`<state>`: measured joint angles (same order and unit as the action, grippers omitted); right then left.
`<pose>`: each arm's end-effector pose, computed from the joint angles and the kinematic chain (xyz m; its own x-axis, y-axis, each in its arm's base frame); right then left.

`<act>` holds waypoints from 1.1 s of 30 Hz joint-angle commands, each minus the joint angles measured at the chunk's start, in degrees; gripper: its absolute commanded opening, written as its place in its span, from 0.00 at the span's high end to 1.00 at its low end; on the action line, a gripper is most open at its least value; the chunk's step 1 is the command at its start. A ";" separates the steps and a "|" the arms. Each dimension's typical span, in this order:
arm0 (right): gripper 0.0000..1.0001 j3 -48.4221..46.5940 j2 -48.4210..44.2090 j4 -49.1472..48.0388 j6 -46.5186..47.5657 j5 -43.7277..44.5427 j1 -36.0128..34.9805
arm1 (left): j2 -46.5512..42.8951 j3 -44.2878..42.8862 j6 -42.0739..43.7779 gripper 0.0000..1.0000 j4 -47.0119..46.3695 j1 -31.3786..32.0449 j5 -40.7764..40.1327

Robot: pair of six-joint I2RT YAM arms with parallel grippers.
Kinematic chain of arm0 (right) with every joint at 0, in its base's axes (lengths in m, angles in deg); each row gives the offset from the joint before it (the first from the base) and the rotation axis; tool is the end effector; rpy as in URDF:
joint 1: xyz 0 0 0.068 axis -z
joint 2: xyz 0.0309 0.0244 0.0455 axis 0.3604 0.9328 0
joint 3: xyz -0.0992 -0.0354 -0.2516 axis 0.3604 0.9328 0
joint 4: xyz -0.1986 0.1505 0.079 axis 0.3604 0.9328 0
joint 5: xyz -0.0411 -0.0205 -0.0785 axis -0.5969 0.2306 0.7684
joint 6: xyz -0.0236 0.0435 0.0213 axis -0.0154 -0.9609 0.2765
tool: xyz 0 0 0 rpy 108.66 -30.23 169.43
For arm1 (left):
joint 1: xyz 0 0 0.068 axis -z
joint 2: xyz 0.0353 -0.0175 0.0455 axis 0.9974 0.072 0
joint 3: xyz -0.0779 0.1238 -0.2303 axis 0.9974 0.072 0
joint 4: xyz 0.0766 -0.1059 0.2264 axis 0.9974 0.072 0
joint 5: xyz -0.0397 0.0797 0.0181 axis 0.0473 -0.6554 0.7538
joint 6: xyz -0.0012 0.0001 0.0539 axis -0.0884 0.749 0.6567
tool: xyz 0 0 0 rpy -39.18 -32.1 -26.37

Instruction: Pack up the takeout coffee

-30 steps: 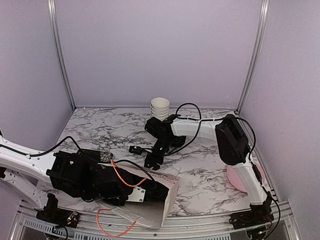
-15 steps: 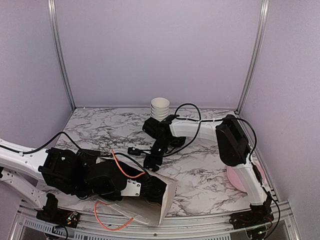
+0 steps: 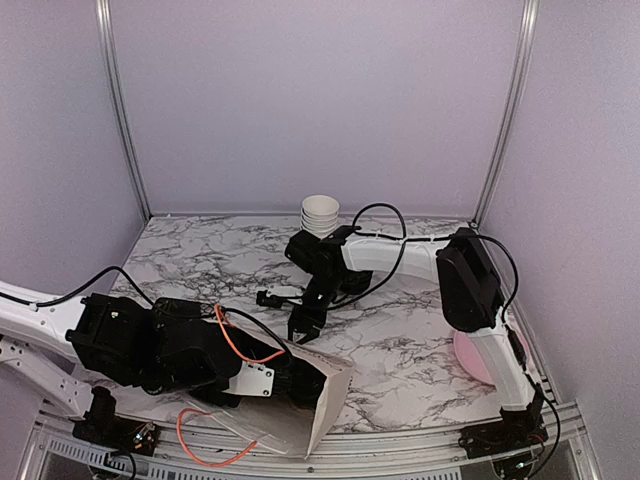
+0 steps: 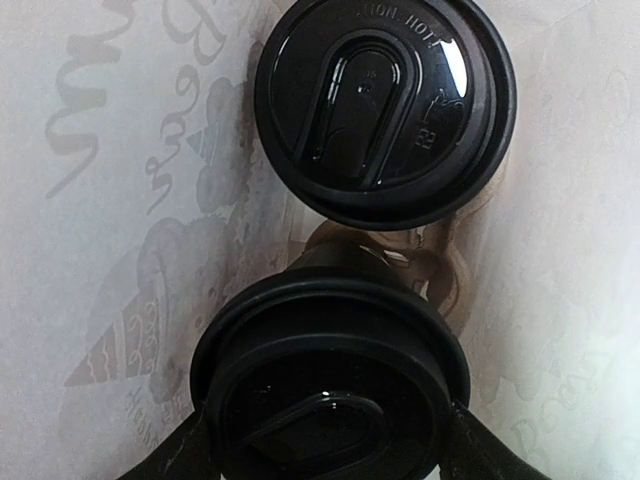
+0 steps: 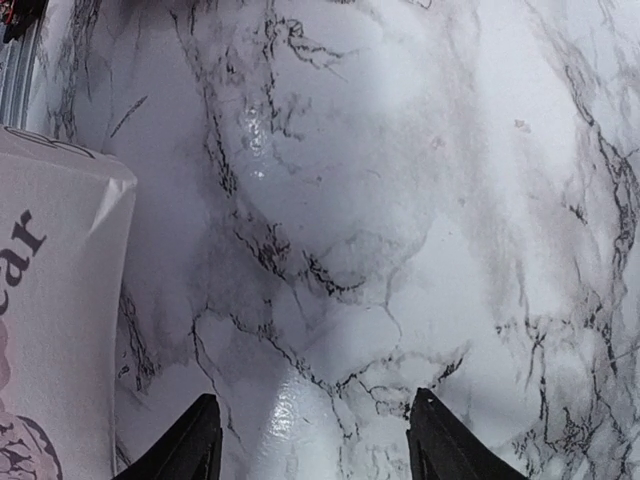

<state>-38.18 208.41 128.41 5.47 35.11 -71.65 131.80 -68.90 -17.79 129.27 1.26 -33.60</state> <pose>0.2915 0.3813 0.1566 -0.2234 -0.8933 -0.3901 -0.9364 0.0856 0.3402 0.0312 -0.2476 0.2839 0.3712 0.8723 -0.3182 0.7486 -0.0784 0.6584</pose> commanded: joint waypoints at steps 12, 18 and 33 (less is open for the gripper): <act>0.37 -0.45 -5.29 0.00 0.18 2.68 -0.46 | 2.47 2.68 0.04 0.62 -0.65 -0.56 -1.76; 0.37 0.44 -4.91 -0.26 0.44 3.01 -0.47 | 2.47 3.36 0.34 0.62 -1.97 -0.58 -0.78; 0.37 2.47 -5.63 1.01 2.08 1.45 0.63 | 6.28 0.49 -1.36 0.61 2.51 -2.98 6.69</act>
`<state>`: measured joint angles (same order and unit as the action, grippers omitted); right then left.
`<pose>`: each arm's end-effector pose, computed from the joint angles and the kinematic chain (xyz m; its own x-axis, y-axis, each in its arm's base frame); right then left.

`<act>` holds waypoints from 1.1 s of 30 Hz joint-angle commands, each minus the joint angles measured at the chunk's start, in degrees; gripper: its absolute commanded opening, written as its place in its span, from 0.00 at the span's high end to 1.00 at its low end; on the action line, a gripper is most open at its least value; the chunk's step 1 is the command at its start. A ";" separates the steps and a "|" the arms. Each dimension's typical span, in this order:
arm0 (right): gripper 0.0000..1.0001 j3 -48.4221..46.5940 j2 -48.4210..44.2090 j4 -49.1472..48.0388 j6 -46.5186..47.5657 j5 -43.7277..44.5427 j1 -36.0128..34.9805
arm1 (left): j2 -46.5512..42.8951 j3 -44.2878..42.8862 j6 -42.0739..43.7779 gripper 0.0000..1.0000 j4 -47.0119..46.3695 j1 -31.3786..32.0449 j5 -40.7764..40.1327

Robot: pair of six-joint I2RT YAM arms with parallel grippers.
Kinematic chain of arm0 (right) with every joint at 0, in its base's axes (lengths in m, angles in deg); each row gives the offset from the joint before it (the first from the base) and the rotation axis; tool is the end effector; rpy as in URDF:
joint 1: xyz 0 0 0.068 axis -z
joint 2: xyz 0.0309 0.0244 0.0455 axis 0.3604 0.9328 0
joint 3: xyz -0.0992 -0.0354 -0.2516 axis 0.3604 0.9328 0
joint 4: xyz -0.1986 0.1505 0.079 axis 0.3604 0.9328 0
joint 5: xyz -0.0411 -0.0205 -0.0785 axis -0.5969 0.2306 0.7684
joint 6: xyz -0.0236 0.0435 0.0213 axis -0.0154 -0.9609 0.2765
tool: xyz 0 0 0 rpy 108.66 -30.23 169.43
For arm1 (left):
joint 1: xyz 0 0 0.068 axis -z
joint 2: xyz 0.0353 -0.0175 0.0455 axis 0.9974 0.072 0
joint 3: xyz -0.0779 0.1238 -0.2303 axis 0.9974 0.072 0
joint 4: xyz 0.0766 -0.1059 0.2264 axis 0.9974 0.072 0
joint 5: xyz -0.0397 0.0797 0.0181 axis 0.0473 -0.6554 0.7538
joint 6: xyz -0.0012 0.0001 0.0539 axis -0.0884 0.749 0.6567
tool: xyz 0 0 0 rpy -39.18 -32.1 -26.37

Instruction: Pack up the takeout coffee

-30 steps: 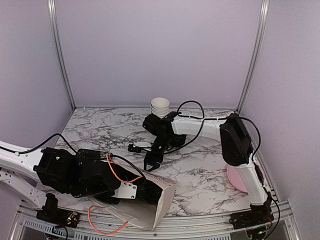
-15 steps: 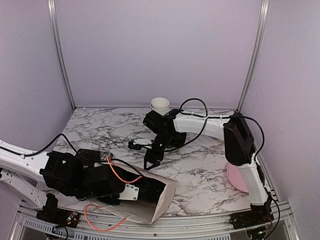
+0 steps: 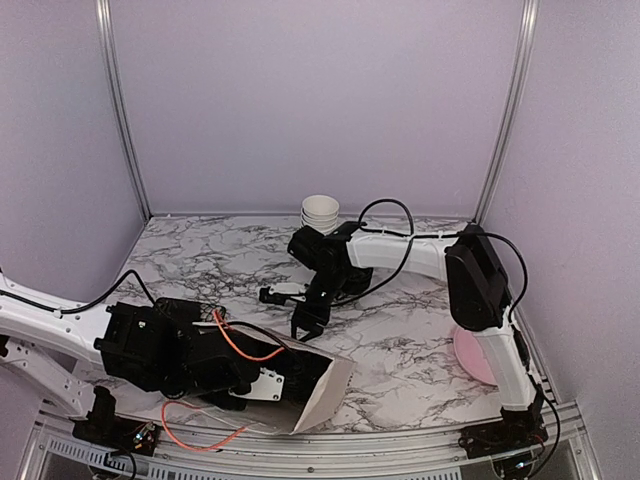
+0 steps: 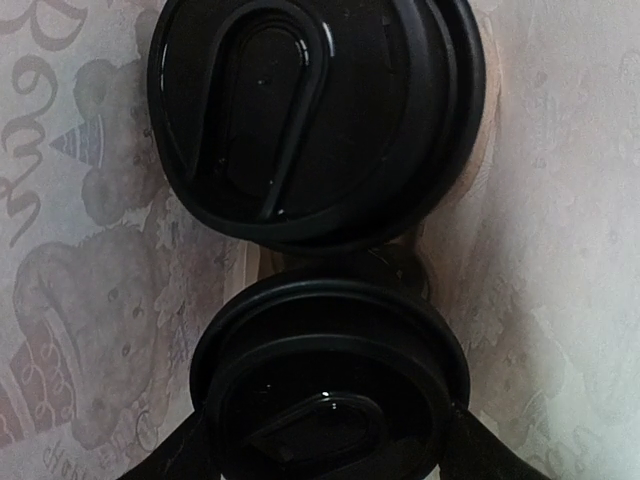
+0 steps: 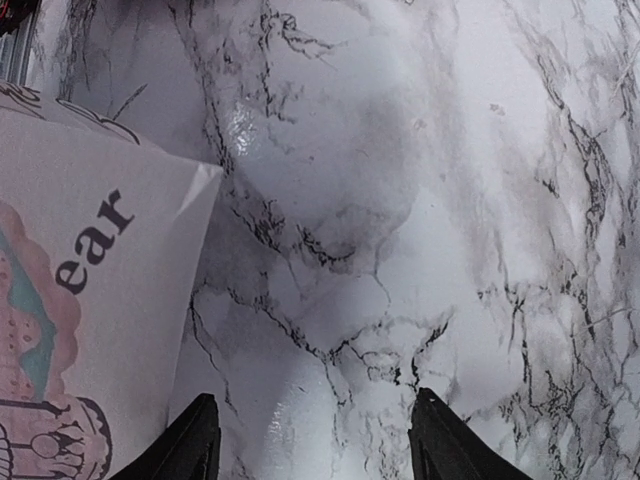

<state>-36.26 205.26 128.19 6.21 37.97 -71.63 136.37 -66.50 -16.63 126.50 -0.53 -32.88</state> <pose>0.2885 0.3749 0.1719 -0.1995 -0.8967 -0.3951 -0.9550 0.0877 0.2833 0.0396 -0.2592 0.2547 0.3608 0.8995 -0.2463 0.7535 -0.1256 0.6453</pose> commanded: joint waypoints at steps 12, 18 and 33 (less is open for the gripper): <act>0.37 6.78 -10.53 1.04 3.83 -4.02 5.40 | 7.56 -13.94 -14.56 0.61 19.92 -2.72 18.14; 0.37 11.48 -15.38 0.12 4.20 -6.14 7.50 | 12.97 -17.45 -18.78 0.60 25.32 -3.84 22.78; 0.37 27.96 -30.73 -2.87 7.45 -7.87 11.05 | 26.54 -29.81 -20.84 0.58 26.52 -10.82 32.92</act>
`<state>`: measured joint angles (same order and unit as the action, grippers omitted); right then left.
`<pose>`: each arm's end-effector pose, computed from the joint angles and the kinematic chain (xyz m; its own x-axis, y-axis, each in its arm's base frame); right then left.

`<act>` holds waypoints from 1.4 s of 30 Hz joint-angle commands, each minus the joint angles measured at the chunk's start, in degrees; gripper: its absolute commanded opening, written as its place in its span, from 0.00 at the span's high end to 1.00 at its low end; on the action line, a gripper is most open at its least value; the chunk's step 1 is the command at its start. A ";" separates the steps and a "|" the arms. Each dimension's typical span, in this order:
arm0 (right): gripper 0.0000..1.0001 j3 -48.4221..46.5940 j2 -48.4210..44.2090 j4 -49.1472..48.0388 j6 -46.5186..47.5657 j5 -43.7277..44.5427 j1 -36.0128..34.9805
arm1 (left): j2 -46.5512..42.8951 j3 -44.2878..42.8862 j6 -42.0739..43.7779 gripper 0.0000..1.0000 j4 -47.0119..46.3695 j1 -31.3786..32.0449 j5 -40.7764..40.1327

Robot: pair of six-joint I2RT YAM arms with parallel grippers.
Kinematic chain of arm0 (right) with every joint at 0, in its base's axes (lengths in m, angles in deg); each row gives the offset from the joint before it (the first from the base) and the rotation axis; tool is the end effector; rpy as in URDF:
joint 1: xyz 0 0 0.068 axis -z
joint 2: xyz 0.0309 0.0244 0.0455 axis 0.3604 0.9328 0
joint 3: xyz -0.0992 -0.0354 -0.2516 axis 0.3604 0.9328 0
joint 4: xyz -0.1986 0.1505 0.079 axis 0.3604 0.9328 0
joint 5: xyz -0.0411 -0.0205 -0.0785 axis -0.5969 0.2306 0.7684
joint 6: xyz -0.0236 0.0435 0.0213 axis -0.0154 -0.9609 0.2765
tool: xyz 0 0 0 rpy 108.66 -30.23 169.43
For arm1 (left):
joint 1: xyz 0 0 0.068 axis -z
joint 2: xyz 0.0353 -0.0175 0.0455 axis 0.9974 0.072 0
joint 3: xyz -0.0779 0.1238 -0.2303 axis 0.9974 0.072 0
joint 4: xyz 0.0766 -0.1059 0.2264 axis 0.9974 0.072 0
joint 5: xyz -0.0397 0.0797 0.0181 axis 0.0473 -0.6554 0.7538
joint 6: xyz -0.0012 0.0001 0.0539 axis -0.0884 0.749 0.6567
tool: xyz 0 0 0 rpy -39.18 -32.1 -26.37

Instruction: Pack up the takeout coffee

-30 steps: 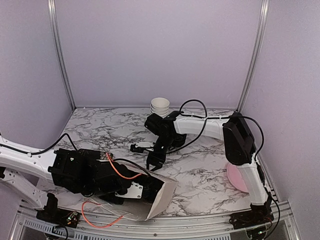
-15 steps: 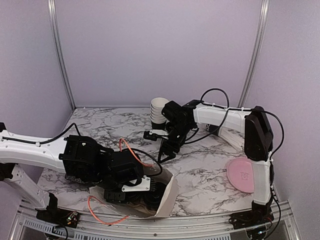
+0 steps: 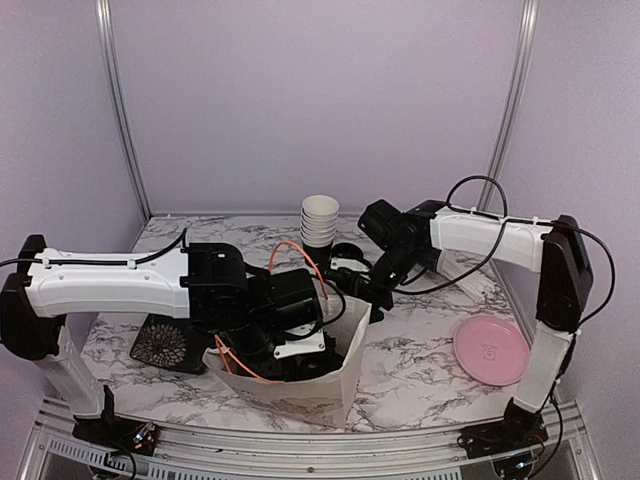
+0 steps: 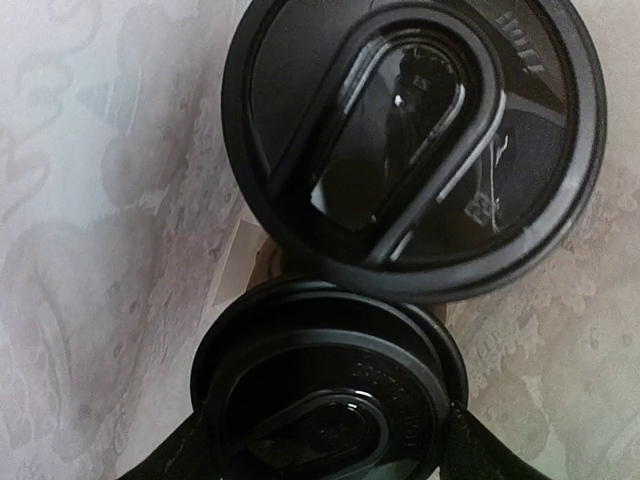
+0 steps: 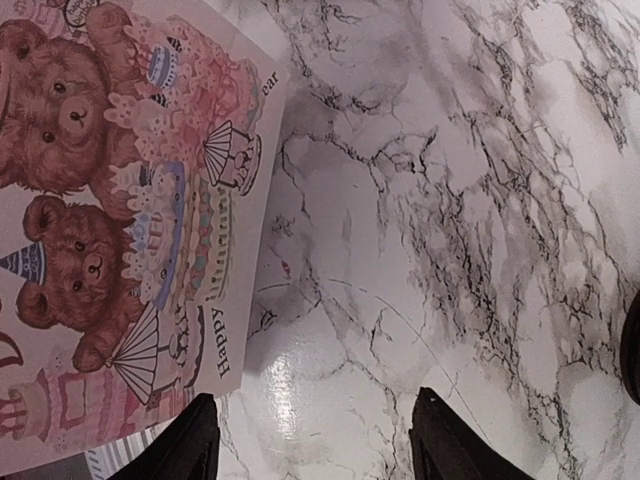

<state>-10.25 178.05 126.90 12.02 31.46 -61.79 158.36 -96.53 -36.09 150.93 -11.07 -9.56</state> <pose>0.2673 0.2552 0.2408 -0.2494 -0.8251 -0.5070 -0.9498 0.1064 0.2941 0.0931 -0.3244 0.2792 -0.0695 0.9658 -0.2496 0.9773 0.1160 0.1770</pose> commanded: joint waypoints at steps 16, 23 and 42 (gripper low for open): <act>0.36 6.90 -11.51 -3.35 0.34 -1.52 2.68 | 4.31 -2.00 -5.70 0.37 2.04 -1.53 6.19; 0.35 5.94 -12.59 -2.45 -0.34 -0.05 2.70 | 1.27 -5.02 -5.72 0.25 2.04 -1.55 3.67; 0.34 2.78 -11.56 -0.64 -0.01 2.75 3.35 | -3.85 -12.47 -2.73 0.01 2.03 -2.43 0.22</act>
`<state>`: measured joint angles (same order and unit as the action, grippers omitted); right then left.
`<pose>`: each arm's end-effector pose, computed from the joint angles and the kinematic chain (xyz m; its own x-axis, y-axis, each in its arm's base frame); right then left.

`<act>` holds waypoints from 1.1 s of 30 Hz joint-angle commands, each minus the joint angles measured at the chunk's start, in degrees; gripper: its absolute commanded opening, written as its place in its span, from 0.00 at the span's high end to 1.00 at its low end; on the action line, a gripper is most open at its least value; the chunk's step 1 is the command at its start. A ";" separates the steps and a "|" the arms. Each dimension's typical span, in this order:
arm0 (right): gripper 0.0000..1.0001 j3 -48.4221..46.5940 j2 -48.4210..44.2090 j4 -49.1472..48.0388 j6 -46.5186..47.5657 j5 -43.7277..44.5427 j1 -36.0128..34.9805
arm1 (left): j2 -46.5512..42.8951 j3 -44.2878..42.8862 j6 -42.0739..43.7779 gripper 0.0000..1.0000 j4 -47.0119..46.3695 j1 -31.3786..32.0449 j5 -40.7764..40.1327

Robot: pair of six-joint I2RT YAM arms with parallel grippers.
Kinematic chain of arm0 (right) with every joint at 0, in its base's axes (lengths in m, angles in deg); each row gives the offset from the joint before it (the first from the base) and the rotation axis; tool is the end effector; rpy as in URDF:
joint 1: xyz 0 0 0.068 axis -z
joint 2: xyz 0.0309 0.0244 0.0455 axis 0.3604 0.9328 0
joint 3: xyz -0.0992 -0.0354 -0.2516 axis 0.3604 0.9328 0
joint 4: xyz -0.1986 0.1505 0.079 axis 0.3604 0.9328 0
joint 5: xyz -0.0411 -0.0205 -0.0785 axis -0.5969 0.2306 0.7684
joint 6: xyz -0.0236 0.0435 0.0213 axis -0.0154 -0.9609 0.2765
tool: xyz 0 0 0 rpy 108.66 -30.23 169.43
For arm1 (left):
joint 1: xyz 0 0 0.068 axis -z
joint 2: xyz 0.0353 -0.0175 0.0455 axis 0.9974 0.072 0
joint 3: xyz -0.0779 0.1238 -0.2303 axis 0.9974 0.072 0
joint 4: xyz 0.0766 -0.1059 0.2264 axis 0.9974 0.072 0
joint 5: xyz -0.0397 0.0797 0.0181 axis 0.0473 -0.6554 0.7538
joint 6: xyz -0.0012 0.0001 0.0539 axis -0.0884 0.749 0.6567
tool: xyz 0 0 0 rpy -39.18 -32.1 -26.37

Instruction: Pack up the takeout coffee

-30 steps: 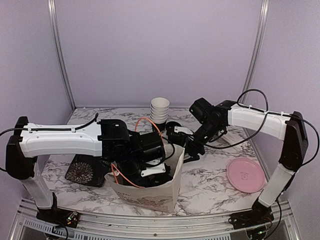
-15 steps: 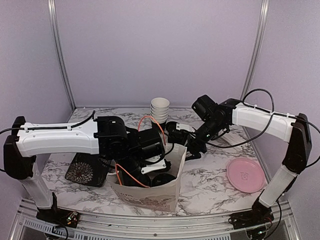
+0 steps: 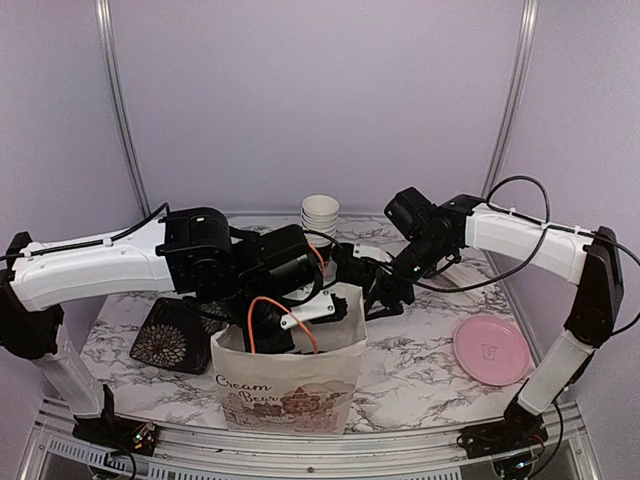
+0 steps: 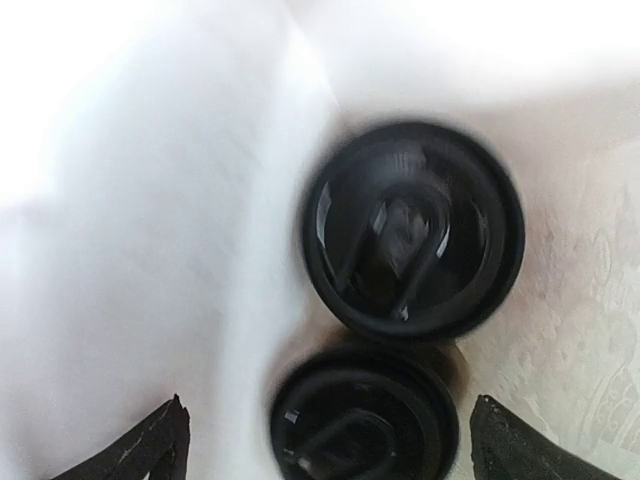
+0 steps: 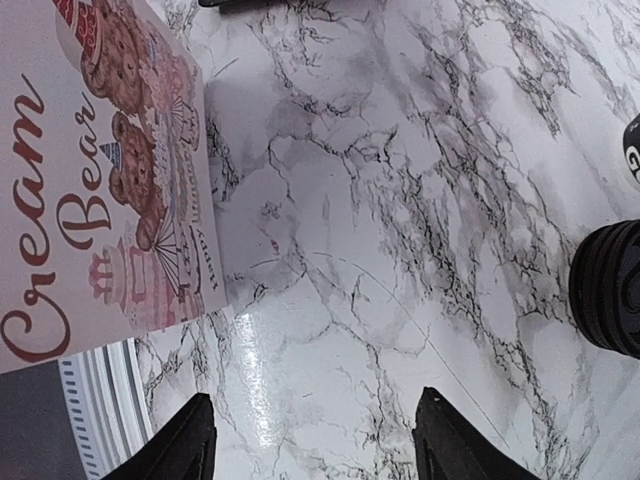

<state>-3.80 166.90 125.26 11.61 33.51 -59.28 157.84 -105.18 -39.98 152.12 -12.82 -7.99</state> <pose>0.2490 0.2189 0.2734 -0.2430 -0.7870 -0.5671 -0.9674 0.1540 0.2009 0.1042 -0.3287 0.3246 -0.1507 0.9064 -0.3945 0.9640 0.2232 0.1445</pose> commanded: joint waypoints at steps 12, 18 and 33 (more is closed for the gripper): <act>0.34 -7.34 1.28 1.66 -0.24 2.17 1.54 | -3.38 -2.88 4.57 0.05 -7.28 -4.40 -7.70; 0.34 -9.11 1.86 2.51 -0.42 2.27 1.86 | -3.08 -4.53 6.48 0.07 -9.15 -6.23 -7.24; 0.34 -10.80 2.57 3.55 -0.20 2.71 1.95 | -4.10 -10.44 3.87 0.28 -9.31 -6.17 -6.91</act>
<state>-12.10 169.31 127.71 11.52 35.48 -57.81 155.50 -112.44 -34.82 143.37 -18.91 -14.04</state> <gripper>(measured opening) 0.659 0.751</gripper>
